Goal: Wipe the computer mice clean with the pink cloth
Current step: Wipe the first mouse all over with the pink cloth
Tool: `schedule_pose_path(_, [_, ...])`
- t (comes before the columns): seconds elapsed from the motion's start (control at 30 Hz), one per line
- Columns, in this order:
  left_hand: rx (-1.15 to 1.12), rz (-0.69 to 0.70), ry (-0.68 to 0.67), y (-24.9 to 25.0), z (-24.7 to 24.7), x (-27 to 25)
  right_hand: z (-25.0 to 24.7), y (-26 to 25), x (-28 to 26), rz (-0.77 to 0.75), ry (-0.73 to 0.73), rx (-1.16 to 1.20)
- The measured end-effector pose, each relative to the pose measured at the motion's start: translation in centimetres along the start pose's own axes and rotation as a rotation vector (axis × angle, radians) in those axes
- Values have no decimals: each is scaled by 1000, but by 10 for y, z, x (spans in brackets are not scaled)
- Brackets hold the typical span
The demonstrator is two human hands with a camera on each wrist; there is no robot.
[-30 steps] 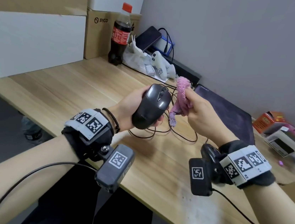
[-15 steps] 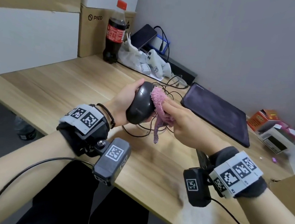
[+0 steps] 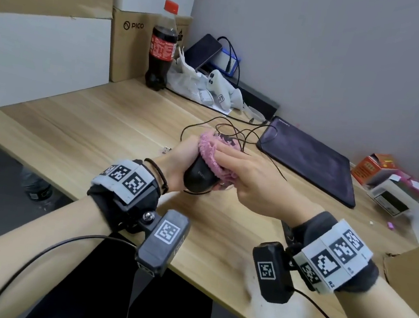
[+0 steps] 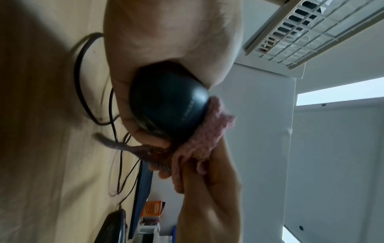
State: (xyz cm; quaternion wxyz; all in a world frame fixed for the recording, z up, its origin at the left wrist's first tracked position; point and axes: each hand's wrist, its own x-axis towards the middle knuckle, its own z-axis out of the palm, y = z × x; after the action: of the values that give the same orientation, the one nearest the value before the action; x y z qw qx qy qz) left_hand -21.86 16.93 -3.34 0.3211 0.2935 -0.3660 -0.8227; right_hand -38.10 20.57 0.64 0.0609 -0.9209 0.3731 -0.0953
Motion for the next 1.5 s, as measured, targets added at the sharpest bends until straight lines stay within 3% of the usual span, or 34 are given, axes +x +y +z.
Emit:
schedule_pose_path(0.23, [45, 46, 2, 2, -1, -7, -20, 18, -4, 178, 96, 113])
schedule_pose_path(0.4, [-65, 29, -15, 2, -9, -9, 1, 13, -13, 156, 96, 124])
schedule_pose_path(0.63, [-336, 90, 217, -7, -26, 3, 4, -11, -23, 101, -81, 280])
schedule_pose_path(0.77, [-537, 144, 343, -1, -33, 2, -6, 2, -22, 246, 111, 525])
schedule_pose_path(0.87, [-580, 193, 345, 3, -30, -1, -12, 20, -20, 330, 285, 523])
schedule_pose_path(0.93, [-566, 197, 320, 4, -27, -2, -15, 20, -16, 332, 316, 485])
schedule_pose_path(1.13, [-366, 169, 220, 2, -11, -6, -17, 6, 11, 238, 210, 429])
schedule_pose_path(1.23, [-296, 192, 186, 4, -4, -7, -8, 0, 23, 212, 83, 392])
schedule_pose_path(1.37, [-368, 147, 137, 9, -9, -9, 2, -12, 17, 39, 32, 305])
schedule_pose_path(1.5, [-480, 190, 166, 9, -16, -5, 11, -22, 3, -46, -164, 335])
